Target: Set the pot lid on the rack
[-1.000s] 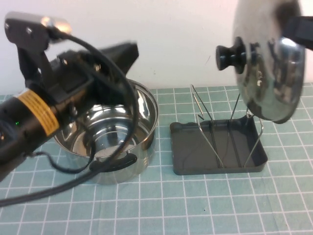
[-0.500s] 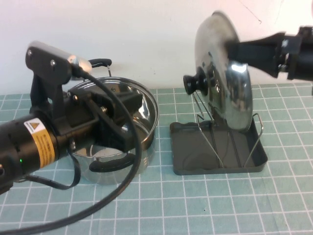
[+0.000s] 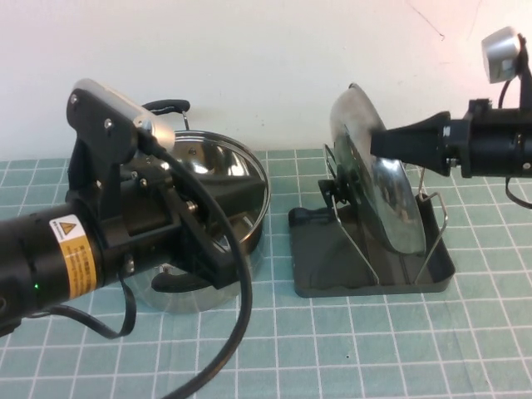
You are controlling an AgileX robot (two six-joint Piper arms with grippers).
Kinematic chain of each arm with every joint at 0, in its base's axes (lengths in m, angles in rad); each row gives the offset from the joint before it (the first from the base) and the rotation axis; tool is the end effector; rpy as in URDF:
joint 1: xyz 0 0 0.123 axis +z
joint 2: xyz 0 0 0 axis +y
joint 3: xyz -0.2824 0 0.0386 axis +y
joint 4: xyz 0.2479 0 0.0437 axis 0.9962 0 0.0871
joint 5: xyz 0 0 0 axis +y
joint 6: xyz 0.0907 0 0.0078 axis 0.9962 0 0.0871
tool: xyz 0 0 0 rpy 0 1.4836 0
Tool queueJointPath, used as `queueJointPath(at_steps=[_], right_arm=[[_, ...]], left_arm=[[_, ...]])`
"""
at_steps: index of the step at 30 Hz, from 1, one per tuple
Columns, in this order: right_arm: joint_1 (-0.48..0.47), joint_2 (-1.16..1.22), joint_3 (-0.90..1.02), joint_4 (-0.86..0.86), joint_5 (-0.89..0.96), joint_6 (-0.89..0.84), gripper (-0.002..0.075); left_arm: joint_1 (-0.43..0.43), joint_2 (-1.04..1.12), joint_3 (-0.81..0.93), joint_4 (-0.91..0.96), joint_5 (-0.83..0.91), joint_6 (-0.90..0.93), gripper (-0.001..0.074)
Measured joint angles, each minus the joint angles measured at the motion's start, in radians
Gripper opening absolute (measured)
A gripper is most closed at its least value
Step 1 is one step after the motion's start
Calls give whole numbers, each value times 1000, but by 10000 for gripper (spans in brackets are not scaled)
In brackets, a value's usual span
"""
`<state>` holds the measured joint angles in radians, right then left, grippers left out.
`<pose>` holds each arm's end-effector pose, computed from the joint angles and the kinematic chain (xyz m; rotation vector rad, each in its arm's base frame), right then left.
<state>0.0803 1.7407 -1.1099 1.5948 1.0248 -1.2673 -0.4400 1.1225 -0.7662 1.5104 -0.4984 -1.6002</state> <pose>0.3457 0.1059 0.2611 -0.3797 2.0203 1.3173 0.1967 -0.1405 0.3300 0.6684 1.7316 -0.8267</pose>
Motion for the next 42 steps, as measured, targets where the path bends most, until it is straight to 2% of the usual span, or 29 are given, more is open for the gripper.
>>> queueJointPath(at_steps=[4,6,10,12,14,20,22,25,27,30,32,36,39,42], right_arm=[[0,0,-3,-53,2,-17,57],[0,0,-3,-69,4,-22,145],[-4,0,-3,-75,6,-26,377],[-22,0,-5,-75,19,-29,447],[-59,0,-5,-75,41,-33,482],[-218,-46,-39,-75,130,-33,504],[-263,-71,-61,-73,139,-33,494],[-311,-119,-93,-73,143,-31,416],[-320,-158,-117,-77,147,-31,309],[-318,-216,-170,-146,159,-29,121],[-300,-259,-217,-270,166,-17,54],[-223,-340,-302,-627,193,77,14],[-141,-395,-330,-960,211,194,9],[-69,-442,-331,-1227,220,310,8]], left_arm=[[0,0,0,15,-32,-2,1],[0,0,0,20,-34,-4,1],[0,0,0,22,-34,-4,1],[0,0,0,41,-9,-4,1],[0,0,0,95,49,-19,1],[0,0,0,221,329,-137,1],[0,0,0,224,401,-126,1],[0,0,0,224,558,-63,0],[0,0,0,192,703,6,0],[0,-2,0,71,929,205,0],[0,-14,0,-55,1073,336,0],[0,-60,0,-300,1272,520,-1],[0,-122,0,-447,1285,558,-1],[0,-229,0,-593,1217,605,-1]])
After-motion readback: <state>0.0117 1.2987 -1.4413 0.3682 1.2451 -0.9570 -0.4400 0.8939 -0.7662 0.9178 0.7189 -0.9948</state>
